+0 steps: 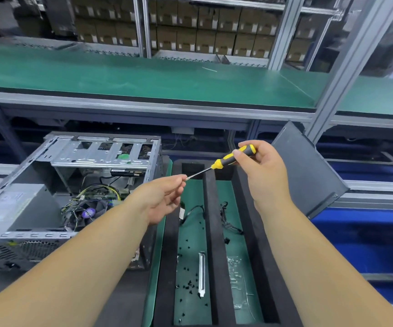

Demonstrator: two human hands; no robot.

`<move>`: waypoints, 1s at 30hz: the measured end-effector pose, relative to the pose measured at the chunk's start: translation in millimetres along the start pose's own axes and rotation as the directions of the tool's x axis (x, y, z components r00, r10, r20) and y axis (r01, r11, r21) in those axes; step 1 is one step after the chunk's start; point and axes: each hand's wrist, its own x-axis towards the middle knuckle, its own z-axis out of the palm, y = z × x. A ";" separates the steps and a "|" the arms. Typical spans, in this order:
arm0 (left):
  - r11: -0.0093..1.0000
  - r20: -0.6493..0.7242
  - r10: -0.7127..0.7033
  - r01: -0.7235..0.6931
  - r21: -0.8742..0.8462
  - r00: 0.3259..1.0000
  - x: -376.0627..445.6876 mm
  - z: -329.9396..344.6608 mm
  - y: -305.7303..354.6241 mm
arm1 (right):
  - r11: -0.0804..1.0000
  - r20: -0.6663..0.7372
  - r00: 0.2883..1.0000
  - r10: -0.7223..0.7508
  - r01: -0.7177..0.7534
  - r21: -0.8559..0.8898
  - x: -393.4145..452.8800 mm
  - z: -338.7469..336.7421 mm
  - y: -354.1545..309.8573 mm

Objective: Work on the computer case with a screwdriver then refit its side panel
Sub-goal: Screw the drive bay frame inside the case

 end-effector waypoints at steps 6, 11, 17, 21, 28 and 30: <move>0.997 0.094 0.071 -0.068 -0.029 0.993 0.1 -24.4 18.4 | 1.000 0.034 0.999 -0.018 0.018 0.003 8.0 33.0 -12.2; 0.994 0.097 0.110 -0.107 -0.033 0.989 4.0 -49.3 36.1 | 1.000 0.049 0.999 -0.007 0.007 0.000 15.7 62.2 -21.6; 0.997 0.115 0.083 -0.082 -0.017 0.990 12.9 -86.8 57.4 | 1.000 0.052 0.999 -0.014 0.015 -0.027 24.8 105.9 -32.8; 0.997 0.098 0.080 -0.080 -0.009 0.992 21.4 -113.7 71.0 | 0.996 0.093 0.996 -0.002 0.011 -0.091 29.9 137.7 -37.5; 0.999 0.086 0.006 -0.003 -0.033 0.996 37.6 -140.2 88.9 | 0.993 0.129 0.992 0.012 0.004 -0.120 36.9 181.7 -44.5; 0.997 0.106 -0.001 0.009 -0.075 0.994 41.2 -136.9 94.0 | 0.998 0.062 0.998 0.002 0.002 -0.059 39.0 191.3 -45.0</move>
